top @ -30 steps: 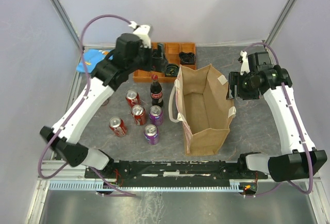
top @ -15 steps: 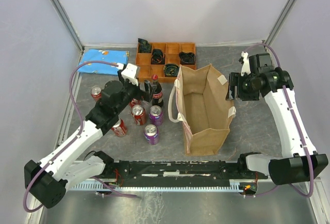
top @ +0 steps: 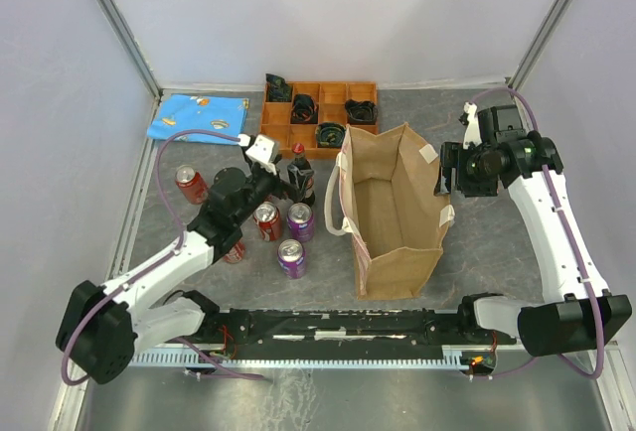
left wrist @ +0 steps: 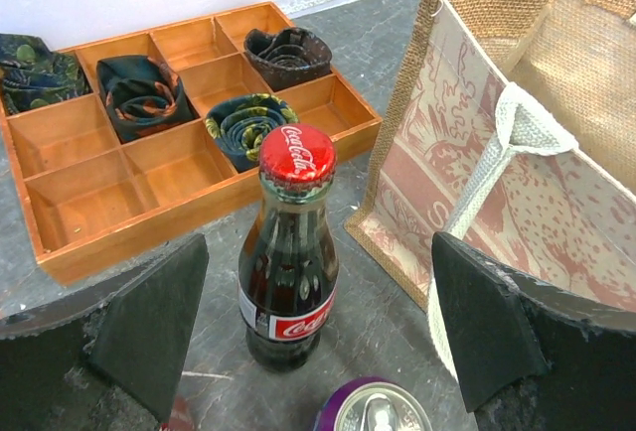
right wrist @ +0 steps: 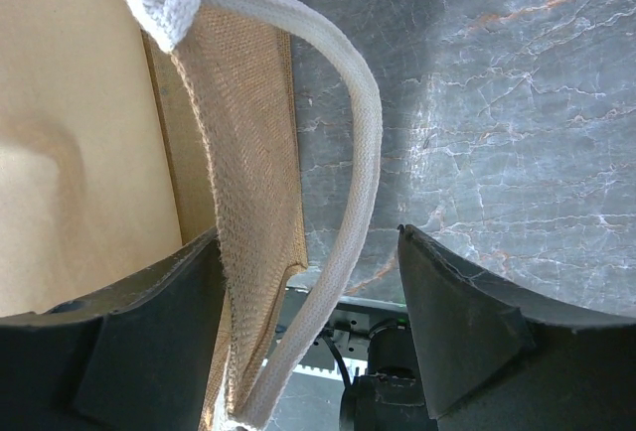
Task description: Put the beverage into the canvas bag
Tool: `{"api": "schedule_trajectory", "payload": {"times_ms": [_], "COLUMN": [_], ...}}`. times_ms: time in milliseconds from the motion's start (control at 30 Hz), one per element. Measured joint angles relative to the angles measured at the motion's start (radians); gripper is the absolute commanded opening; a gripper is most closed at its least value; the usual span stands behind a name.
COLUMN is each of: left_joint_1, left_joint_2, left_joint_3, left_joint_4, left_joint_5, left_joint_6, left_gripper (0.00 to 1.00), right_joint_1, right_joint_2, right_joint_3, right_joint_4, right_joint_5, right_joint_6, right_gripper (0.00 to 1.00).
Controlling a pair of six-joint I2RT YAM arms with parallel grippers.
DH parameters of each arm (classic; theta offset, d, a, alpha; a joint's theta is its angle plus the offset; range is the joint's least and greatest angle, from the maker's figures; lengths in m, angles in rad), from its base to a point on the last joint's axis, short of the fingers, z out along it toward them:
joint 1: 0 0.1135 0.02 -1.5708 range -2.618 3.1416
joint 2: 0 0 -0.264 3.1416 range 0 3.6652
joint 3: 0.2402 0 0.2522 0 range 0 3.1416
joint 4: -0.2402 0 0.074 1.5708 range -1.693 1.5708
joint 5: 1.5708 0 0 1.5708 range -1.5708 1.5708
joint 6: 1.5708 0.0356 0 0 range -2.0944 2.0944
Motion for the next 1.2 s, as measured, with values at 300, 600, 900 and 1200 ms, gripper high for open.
{"api": "schedule_trajectory", "payload": {"times_ms": [300, 600, 900, 1200], "left_joint_1": [0.000, 0.000, 0.000, 0.000], "left_joint_2": [0.157, 0.249, 0.293, 0.320], "left_joint_3": [-0.003, -0.003, -0.003, -0.003], "left_joint_4": [0.172, 0.282, 0.349, 0.394], "left_joint_5": [0.005, 0.004, -0.005, -0.008], "left_joint_6": [0.001, 0.004, 0.027, 0.030], "left_gripper": [0.95, 0.70, 0.23, 0.24], "right_joint_1": [0.000, 0.000, 0.000, 0.000], "right_joint_2": [0.000, 0.000, 0.000, 0.000], "right_joint_3": [0.000, -0.001, -0.005, -0.005], "right_joint_4": [-0.005, -0.027, -0.043, -0.045], "right_joint_5": [-0.004, -0.004, -0.004, -0.013], "right_joint_6": [-0.004, -0.012, -0.015, -0.019], "right_gripper": [0.74, 0.73, 0.73, 0.72]}}
